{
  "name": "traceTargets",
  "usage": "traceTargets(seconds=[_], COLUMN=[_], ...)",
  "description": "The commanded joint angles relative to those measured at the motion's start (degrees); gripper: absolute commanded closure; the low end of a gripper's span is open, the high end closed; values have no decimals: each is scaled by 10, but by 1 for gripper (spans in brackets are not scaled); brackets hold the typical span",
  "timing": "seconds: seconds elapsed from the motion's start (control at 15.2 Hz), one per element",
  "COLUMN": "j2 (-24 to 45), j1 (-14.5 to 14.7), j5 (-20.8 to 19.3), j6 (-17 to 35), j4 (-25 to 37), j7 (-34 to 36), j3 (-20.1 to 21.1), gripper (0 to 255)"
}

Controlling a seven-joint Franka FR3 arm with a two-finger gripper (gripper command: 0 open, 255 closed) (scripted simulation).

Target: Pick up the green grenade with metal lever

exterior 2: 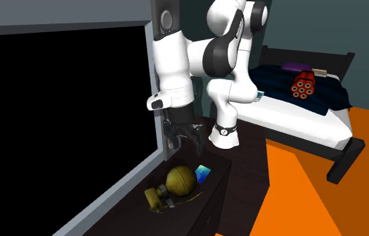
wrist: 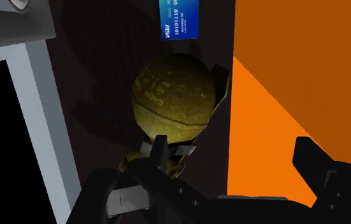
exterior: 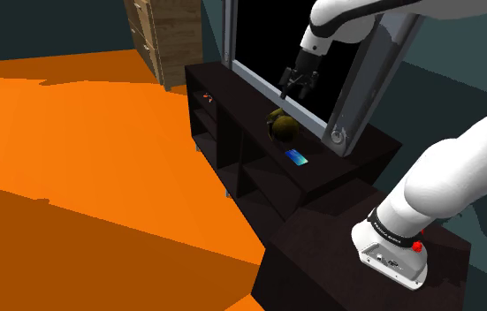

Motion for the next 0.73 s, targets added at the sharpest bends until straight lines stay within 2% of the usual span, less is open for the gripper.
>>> traceTargets(seconds=[0.0, 0.53, 0.66], j2=[45, 214, 231], j1=[-3, -27, -31], j5=[32, 190, 206], j6=[19, 65, 72], j4=[15, 70, 73], j7=[-7, -59, -67], j3=[-16, -53, -52], gripper=[0, 0, 0])
